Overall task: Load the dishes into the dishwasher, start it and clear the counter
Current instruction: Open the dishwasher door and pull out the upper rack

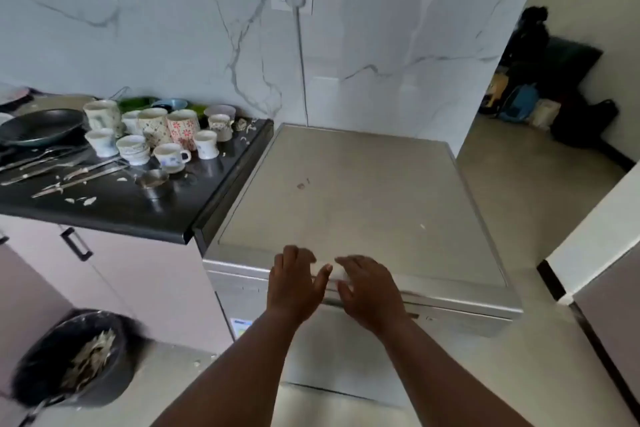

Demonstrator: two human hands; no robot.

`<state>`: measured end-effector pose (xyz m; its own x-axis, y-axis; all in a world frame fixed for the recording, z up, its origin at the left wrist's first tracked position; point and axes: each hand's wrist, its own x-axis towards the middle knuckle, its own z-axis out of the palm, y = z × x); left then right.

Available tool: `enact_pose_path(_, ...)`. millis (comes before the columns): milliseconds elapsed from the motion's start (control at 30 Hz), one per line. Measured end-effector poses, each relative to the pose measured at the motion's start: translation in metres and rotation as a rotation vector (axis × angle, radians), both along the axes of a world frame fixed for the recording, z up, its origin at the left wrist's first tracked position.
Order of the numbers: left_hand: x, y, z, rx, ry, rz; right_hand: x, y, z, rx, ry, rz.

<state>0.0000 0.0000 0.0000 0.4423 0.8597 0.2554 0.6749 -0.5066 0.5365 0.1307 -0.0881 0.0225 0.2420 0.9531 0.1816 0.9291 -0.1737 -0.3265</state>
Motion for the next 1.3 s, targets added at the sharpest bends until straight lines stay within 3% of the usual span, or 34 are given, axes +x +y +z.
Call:
enact_pose_path(100,0.004,-0.018,-0.007,-0.287,-0.294,0.200,-0.010,-0.016,-0.020,0.218,0.109,-0.165)
enact_pose_path(200,0.013,-0.025,-0.007,-0.508,-0.625,0.530,-0.029,-0.011,-0.031,0.331,0.291,-0.522)
enact_pose_path(267,0.017,-0.029,-0.012,-0.809,-0.836,0.673,-0.038,-0.007,-0.038,0.356,0.598,-0.785)
enact_pose_path(367,0.018,-0.042,-0.030,-1.403,-1.085,0.575,-0.046,-0.009,-0.051,0.362,1.420,-1.062)
enact_pose_path(433,0.021,-0.045,-0.042,-1.533,-1.165,0.478,-0.037,-0.010,-0.056,0.394,1.924,-0.987)
enact_pose_path(467,0.023,-0.043,-0.047,-1.555,-1.211,0.461,-0.030,-0.010,-0.058,0.433,2.052,-0.895)
enact_pose_path(633,0.035,-0.042,-0.053,-1.534,-1.388,0.413,-0.013,-0.017,-0.063,0.544,2.280,-0.712)
enact_pose_path(767,0.044,-0.045,-0.046,-1.530,-1.523,0.395,-0.012,-0.018,-0.064,0.550,2.254,-0.646)
enact_pose_path(933,0.042,-0.041,-0.041,-1.514,-1.509,0.342,-0.017,-0.014,-0.062,0.481,2.018,-0.695)
enact_pose_path(1000,0.046,-0.051,-0.040,-1.443,-1.377,0.365,-0.028,-0.014,-0.065,0.433,1.904,-0.884)
enact_pose_path(1100,0.041,-0.084,-0.054,-1.342,-1.134,0.625,-0.056,-0.030,-0.077,0.376,1.830,-1.152)
enact_pose_path(1200,0.031,-0.103,-0.051,-1.282,-0.944,0.807,-0.066,-0.062,-0.077,0.111,1.548,-1.072)
enact_pose_path(1300,0.016,-0.099,-0.035,-0.969,-0.451,0.916,-0.048,-0.088,-0.057,-0.320,1.099,-0.828)
